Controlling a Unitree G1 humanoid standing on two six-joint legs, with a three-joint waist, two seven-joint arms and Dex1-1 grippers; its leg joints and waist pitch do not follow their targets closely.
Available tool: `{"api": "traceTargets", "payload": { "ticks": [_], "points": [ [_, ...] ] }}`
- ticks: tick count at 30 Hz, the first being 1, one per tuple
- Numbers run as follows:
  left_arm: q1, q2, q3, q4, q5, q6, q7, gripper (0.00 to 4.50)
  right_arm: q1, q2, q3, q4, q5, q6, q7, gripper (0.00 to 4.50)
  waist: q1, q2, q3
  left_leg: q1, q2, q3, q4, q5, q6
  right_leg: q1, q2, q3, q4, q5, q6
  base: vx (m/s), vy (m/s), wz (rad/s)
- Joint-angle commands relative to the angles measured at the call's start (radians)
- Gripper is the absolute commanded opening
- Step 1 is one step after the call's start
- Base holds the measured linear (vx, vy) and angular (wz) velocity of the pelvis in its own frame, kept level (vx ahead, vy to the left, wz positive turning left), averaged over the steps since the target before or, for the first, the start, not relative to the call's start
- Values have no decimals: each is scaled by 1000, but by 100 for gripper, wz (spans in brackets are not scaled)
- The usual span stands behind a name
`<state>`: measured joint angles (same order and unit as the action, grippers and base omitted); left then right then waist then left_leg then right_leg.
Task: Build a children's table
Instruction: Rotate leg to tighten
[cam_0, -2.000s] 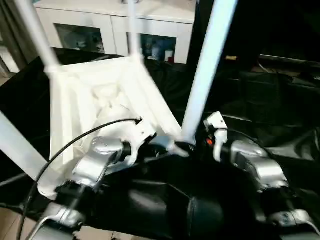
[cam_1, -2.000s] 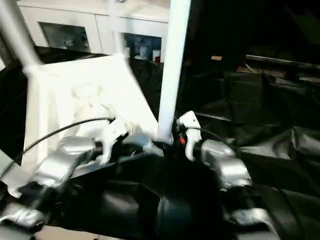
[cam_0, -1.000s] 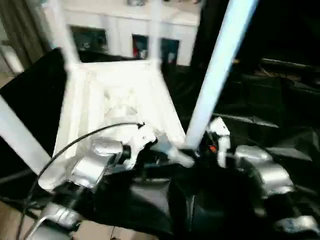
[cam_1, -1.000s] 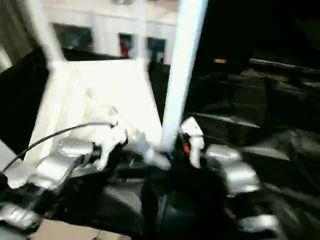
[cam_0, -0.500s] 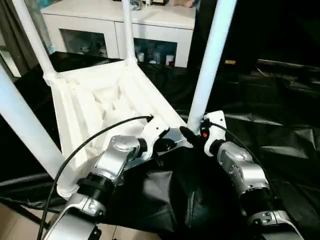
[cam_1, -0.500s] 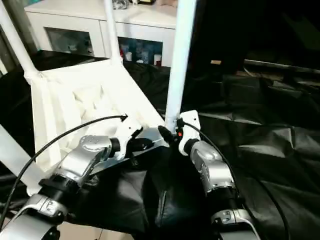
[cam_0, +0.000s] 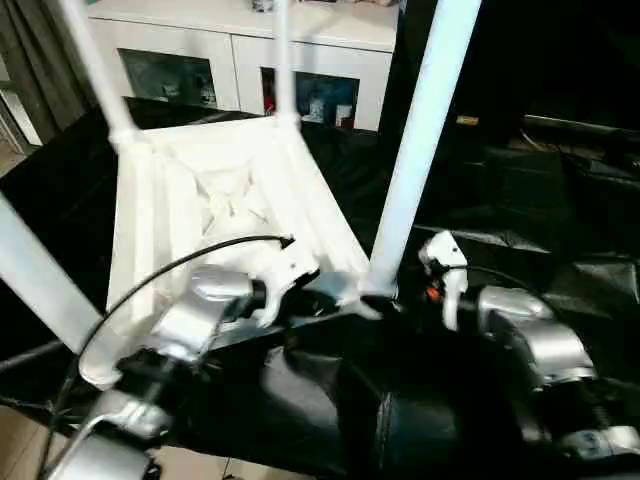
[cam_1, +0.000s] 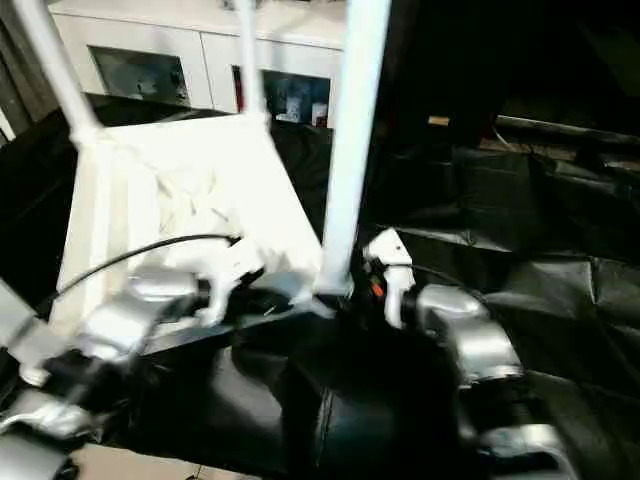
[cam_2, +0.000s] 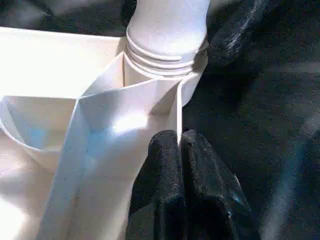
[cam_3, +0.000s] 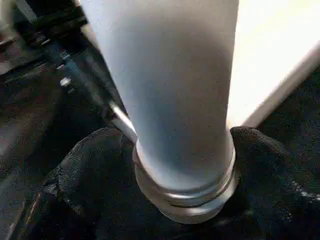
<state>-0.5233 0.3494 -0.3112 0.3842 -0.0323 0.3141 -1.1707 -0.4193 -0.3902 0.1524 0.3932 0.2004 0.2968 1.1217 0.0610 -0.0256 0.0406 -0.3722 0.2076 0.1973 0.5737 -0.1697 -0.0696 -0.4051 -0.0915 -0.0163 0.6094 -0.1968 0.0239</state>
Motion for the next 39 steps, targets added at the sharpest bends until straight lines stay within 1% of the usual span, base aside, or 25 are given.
{"api": "traceTargets", "payload": {
  "ticks": [1, 3, 4, 7, 9, 12, 14, 16, 19, 20, 21, 22, 23, 24, 25, 26, 27, 28, 29, 30, 33, 35, 36, 37, 39],
  "points": [
    [7, 9, -45, -31, -14, 4, -61, 0, 12, -5, 48, -34, 9, 3, 67, 380, 2, -8, -55, 14, 18, -2, -57, -209, 59, 42, -26, 16, -67, -121, -251, 0, 0, 0],
    [8, 16, -45, -36, -16, 4, -69, 0, 12, -8, 50, -33, 6, 0, 67, 380, 2, -8, -53, 14, 18, -2, -59, -220, 51, 40, -26, 17, -67, -140, -247, 0, 0, 0],
    [7, 24, -42, -36, -16, 1, -73, 0, 12, -8, 51, -33, 11, 1, 73, 365, 3, -9, -53, 15, 18, -3, -60, -230, 39, 39, -27, 17, -69, -157, -241, 0, 0, 0],
    [6, 31, -39, -37, -15, 1, -79, 0, 12, -1, 51, -36, 27, 11, 78, 345, 4, -8, -55, 15, 17, -3, -59, -219, 33, 40, -27, 18, -67, -139, -240, 0, 0, 0],
    [6, 32, -38, -39, -15, 2, -79, 0, 15, 3, 55, -42, 30, 16, 84, 336, 4, -9, -56, 14, 16, -3, -58, -205, 36, 42, -27, 18, -64, -117, -242, 0, 0, 0],
    [7, 33, -38, -41, -18, 4, -78, 0, 20, 8, 59, -51, 32, 25, 93, 305, 4, -9, -57, 14, 15, -2, -56, -189, 44, 43, -27, 18, -61, -89, -249, 0, 0, 0],
    [7, 33, -40, -42, -20, 6, -76, 0, 26, 10, 61, -58, 35, 30, 97, 300, 5, -10, -58, 14, 15, -2, -55, -180, 49, 44, -27, 18, -60, -77, -253, 0, 0, 0],
    [9, 22, -34, -40, -21, 11, -55, 0, 40, 12, 66, -70, 38, 35, 93, 272, 8, -10, -56, 14, 17, -2, -55, -183, 51, 43, -27, 18, -61, -85, -252, 0, 0, 0],
    [4, -7, -14, -17, -11, 12, 10, 0, 60, 33, 63, -76, 35, 38, 50, 265, 12, -10, -55, 16, 18, -2, -57, -207, 43, 41, -28, 19, -66, -122, -246, 0, 0, 0],
    [-3, -27, -2, 2, -3, 12, 55, 0, 62, 54, 56, -57, 16, 26, -7, 259, 13, -10, -54, 17, 18, -2, -58, -214, 40, 40, -28, 19, -67, -136, -242, 0, 0, 0],
    [-12, -51, 14, 25, 5, 12, 112, 0, 59, 82, 45, -27, -9, 10, -84, 259, 13, -9, -47, 17, 17, -3, -64, -259, 15, 35, -29, 19, -75, -214, -222, 0, 0, 0],
    [-17, -63, 22, 36, 8, 12, 139, 0, 57, 96, 39, -11, -21, 5, -122, 258, 11, -10, -44, 17, 16, -4, -66, -285, 3, 34, -29, 19, -79, -260, -210, 0, 0, 0],
    [-22, -76, 28, 46, 11, 14, 163, 0, 54, 110, 33, 6, -31, 0, -158, 257, 9, -12, -45, 20, 14, -9, -68, -325, -16, 33, -33, 18, -87, -347, -182, 0, 0, 0],
    [-29, -92, 35, 59, 14, 14, 193, 0, 49, 128, 24, 27, -42, -12, -203, 257, 7, -8, -45, 22, 14, -11, -69, -336, -22, 32, -32, 18, -89, -370, -171, 0, 0, 0],
    [-42, -126, 47, 82, 20, 15, 253, 0, 39, 165, 3, 63, -55, -16, -291, 256, -3, -10, -44, 21, 13, -12, -71, -359, -33, 26, -31, 18, -94, -398, -155, 0, 0, 0],
    [-42, -126, 47, 82, 20, 15, 253, 0, 39, 165, 3, 63, -55, -16, -291, 256, -3, -10, -44, 21, 13, -12, -71, -359, -33, 26, -31, 18, -94, -398, -155, 0, 0, 0],
    [-50, -149, 54, 94, 22, 20, 291, 0, 33, 189, -10, 83, -61, -18, -345, 256, -6, -10, -45, 22, 12, -16, -71, -375, -36, 26, -32, 16, -97, -425, -144, 0, 0, 0],
    [-62, -194, 61, 114, 26, 26, 351, 0, 17, 237, -31, 119, -70, -8, -445, 256, -12, -8, -43, 24, 11, -14, -70, -392, -38, 19, -29, 17, -102, -451, -134, 0, 0, 0],
    [-66, -211, 62, 120, 27, 26, 371, 0, 10, 256, -33, 128, -72, -7, -469, 256, -12, -6, -44, 25, 11, -17, -71, -398, -41, 18, -31, 16, -103, -463, -131, 0, 0, 0],
    [-69, -227, 60, 124, 27, 26, 383, 0, 4, 274, -33, 136, -72, -5, -485, 256, -15, -10, -45, 21, 10, -19, -72, -395, -40, 22, -31, 14, -104, -470, -122, 0, 0, 0],
    [-72, -242, 58, 128, 28, 26, 392, 0, 0, 292, -31, 140, -72, -5, -496, 256, -13, -9, -46, 22, 11, -17, -71, -397, -27, 18, -30, 16, -107, -458, -115, 0, 0, 0],
    [-70, -265, 38, 120, 31, 20, 376, 0, -4, 323, -17, 129, -59, -3, -466, 256, -12, -8, -47, 16, 11, -16, -73, -376, -17, 22, -28, 17, -103, -416, -120, 0, 0, 0],
    [-70, -265, 38, 120, 31, 20, 376, 0, -4, 323, -17, 128, -59, -3, -465, 312, -12, -9, -47, 15, 11, -15, -73, -370, -15, 23, -28, 18, -102, -404, -123, 0, 0, 0],
    [-69, -268, 34, 118, 33, 20, 369, 0, -7, 326, -17, 125, -47, 2, -447, 326, -11, -8, -48, 14, 12, -14, -72, -356, -12, 24, -27, 19, -99, -369, -133, 0, 0, 0],
    [-64, -253, 23, 111, 37, 19, 341, 0, -14, 311, -31, 111, -7, 30, -392, 332, -10, -7, -48, 14, 12, -13, -73, -350, -8, 25, -27, 19, -97, -354, -139, 0, 0, 0]
  ]
}}
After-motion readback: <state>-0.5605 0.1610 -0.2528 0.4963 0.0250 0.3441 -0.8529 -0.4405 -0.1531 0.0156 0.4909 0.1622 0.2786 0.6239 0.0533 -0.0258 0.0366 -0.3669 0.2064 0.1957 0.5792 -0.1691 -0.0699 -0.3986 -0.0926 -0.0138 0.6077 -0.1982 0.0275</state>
